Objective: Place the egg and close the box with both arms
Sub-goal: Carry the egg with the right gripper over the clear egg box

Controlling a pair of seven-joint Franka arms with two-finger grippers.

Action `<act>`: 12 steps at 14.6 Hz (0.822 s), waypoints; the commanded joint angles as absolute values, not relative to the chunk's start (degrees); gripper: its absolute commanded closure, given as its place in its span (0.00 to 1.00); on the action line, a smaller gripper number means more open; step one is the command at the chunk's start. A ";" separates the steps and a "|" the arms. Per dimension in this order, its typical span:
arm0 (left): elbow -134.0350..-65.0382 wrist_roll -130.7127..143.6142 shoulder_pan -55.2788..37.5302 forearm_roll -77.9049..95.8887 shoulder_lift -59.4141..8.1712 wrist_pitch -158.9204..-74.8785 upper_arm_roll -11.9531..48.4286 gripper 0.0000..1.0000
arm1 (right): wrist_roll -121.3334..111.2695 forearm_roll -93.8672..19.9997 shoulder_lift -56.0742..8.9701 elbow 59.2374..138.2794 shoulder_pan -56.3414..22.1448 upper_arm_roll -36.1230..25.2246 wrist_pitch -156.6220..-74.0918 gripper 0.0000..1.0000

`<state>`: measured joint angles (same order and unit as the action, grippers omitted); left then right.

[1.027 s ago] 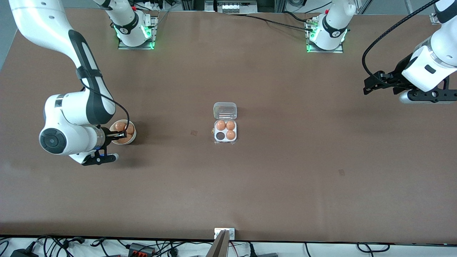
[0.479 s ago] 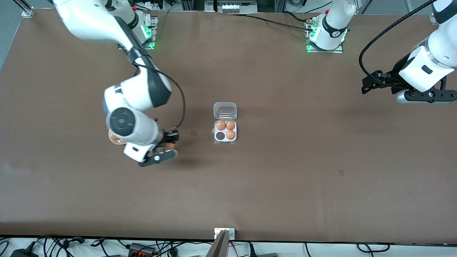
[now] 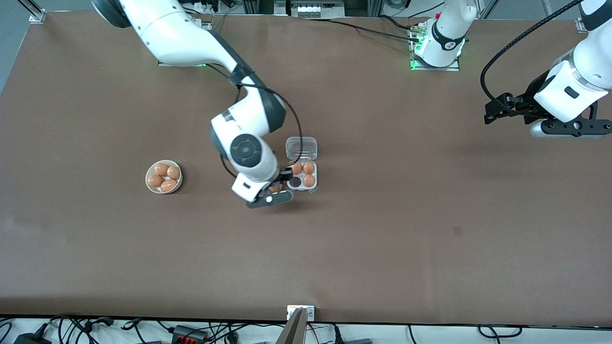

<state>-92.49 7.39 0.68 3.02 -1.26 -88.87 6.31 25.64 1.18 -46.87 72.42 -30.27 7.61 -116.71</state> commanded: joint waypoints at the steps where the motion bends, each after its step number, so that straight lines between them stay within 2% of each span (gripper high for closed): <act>1: -91.05 6.77 0.70 2.37 -1.58 -87.54 6.59 0.00 | 31.10 1.05 -48.51 70.05 -32.95 7.12 -117.68 1.00; 5: -91.06 6.85 0.70 2.37 -1.58 -87.54 6.59 0.00 | 33.48 0.79 -50.62 70.05 -34.19 7.47 -120.49 1.00; 12: -91.14 6.77 0.70 2.37 -1.58 -87.45 6.50 0.00 | 33.66 -1.58 -51.15 70.14 -34.19 7.91 -120.32 1.00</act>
